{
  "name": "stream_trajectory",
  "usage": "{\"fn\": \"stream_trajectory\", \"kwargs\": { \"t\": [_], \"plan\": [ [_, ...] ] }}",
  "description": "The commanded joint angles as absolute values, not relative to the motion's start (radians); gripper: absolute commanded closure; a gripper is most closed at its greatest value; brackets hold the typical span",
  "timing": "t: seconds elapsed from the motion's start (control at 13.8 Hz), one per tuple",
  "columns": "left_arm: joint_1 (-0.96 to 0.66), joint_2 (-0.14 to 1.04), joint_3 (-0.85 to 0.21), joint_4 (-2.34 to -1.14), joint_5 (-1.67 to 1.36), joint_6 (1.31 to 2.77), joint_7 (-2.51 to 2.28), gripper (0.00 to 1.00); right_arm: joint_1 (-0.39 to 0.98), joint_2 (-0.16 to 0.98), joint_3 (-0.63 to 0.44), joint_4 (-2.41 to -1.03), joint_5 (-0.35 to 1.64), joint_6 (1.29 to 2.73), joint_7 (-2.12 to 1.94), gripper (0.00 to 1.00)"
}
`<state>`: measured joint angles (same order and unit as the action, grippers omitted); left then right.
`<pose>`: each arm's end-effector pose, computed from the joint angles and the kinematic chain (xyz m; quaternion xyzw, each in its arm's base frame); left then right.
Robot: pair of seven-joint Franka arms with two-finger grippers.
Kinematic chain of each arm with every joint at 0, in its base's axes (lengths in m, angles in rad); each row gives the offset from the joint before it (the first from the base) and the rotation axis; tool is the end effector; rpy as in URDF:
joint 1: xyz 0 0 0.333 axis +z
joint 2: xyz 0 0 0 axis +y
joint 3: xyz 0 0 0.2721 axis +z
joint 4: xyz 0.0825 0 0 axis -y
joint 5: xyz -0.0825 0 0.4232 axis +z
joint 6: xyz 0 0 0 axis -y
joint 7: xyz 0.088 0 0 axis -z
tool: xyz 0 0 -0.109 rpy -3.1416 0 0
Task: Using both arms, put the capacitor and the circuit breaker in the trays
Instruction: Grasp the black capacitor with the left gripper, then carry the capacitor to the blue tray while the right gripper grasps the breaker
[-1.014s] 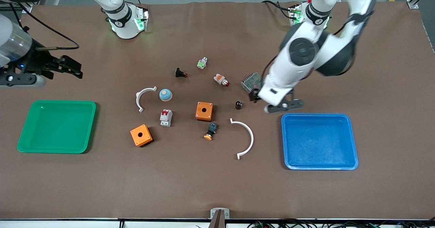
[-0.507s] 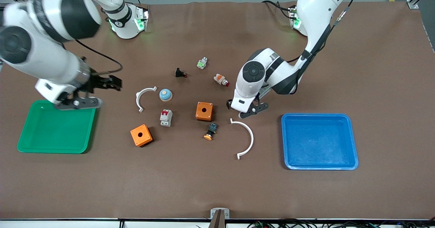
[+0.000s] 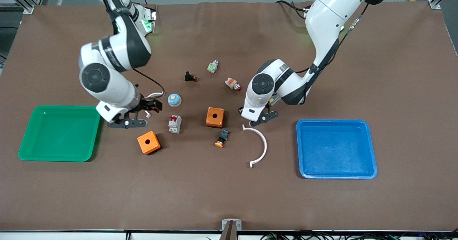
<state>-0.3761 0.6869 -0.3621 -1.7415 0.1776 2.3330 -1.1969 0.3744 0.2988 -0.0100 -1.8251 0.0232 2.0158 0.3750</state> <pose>0.4949 -0.4388 0.1342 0.9782 0.1998 -0.0550 0.0112 0.5957 0.2289 0.2988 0.9984 -0.0107 -0.0535 0.0114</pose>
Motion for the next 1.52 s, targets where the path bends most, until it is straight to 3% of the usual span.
{"fn": "stream_trajectory", "kwargs": {
  "t": [0.0, 0.29, 0.43, 0.65, 0.87, 1.09, 1.23, 1.45],
  "plan": [
    [-0.385, 0.698, -0.356, -1.729, 0.207, 2.341, -1.226, 0.59, 0.411, 0.368, -0.017, -1.818, 0.029, 2.116, 0.437, 0.0],
    [-0.384, 0.696, -0.356, -1.727, 0.207, 2.341, -1.226, 0.99, 0.422, 0.481, -0.015, -1.818, 0.054, 2.27, 0.437, 0.01],
    [-0.373, 0.677, -0.356, -1.726, 0.207, 2.332, -1.224, 1.0, 0.422, 0.514, -0.017, -1.818, 0.055, 2.293, 0.437, 0.02],
    [-0.318, 0.556, -0.356, -1.724, 0.206, 2.232, -1.215, 1.0, 0.426, 0.543, -0.014, -1.822, 0.055, 2.301, 0.437, 0.02],
    [-0.192, 0.444, -0.36, -1.724, 0.207, 2.152, -1.139, 1.0, 0.446, 0.543, -0.011, -1.841, 0.057, 2.301, 0.439, 0.02],
    [-0.008, 0.422, -0.362, -1.724, 0.203, 2.088, -0.901, 1.0, 0.448, 0.543, -0.009, -1.842, 0.058, 2.299, 0.439, 0.07],
    [0.102, 0.458, -0.36, -1.718, 0.207, 2.101, -0.787, 1.0, 0.448, 0.543, -0.009, -1.842, 0.071, 2.299, 0.437, 0.26],
    [0.188, 0.543, -0.357, -1.686, 0.207, 2.17, -0.712, 1.0, 0.448, 0.543, -0.009, -1.844, 0.077, 2.296, 0.439, 0.46]
  ]
}}
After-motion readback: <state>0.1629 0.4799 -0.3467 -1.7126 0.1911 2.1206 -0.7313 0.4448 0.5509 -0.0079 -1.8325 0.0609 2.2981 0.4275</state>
